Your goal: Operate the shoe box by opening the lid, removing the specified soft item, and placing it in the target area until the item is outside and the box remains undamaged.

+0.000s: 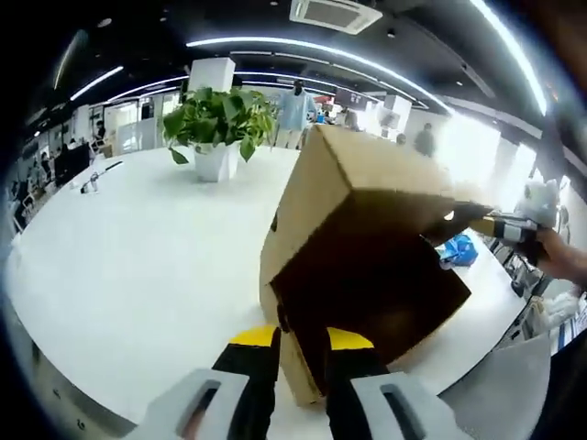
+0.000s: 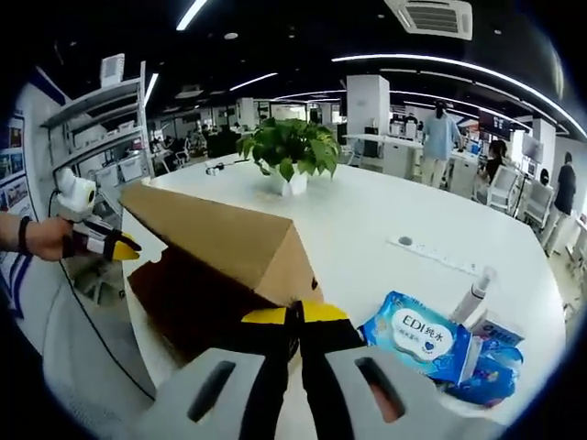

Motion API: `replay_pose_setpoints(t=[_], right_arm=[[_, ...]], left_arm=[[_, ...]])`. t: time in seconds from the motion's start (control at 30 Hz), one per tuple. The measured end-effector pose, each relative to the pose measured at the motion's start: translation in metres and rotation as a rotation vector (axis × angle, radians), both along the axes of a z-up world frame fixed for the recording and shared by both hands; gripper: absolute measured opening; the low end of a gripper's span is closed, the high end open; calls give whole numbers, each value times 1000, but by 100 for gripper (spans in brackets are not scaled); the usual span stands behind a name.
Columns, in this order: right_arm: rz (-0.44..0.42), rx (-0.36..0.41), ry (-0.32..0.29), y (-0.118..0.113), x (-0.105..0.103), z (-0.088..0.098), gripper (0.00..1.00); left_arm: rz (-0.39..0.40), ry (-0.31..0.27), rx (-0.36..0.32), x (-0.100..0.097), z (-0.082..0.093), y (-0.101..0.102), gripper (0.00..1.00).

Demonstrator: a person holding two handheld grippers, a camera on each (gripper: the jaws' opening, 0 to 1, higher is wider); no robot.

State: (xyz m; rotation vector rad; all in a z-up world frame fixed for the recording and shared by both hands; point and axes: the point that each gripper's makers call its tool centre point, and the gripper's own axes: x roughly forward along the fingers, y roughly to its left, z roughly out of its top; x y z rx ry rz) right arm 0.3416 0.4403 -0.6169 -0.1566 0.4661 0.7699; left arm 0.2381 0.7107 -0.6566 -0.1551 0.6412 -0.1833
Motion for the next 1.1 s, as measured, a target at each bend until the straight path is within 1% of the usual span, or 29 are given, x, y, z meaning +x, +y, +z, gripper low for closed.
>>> replay_pose_setpoints(t=[0.17,0.33,0.47,0.6,0.77,0.93,1.1], right_arm=[[3,-10,5,-2,-8,-5,1],[-14,-13,20,-6,-16,-13,2],[-30,-9,36,-8,-23,-20,2],[-42,-1,59,-12,-30,-26,0],[-34,0,79,-12,-39,-33,0],[-26,23,108,-8,-48,-39,0],[-24,35,119,-4,-54,-43,0]], left_arm=[[-2,-33,5,3,12,-3,18],[-11,-53,6,4,17,-5,18],[-13,-75,-16,1,21,-6,18],[-16,-74,-19,-3,18,-7,18],[-19,-66,-15,-9,11,-6,17],[-11,-57,-17,-16,6,-7,17],[-1,-50,-17,-24,3,-7,17]])
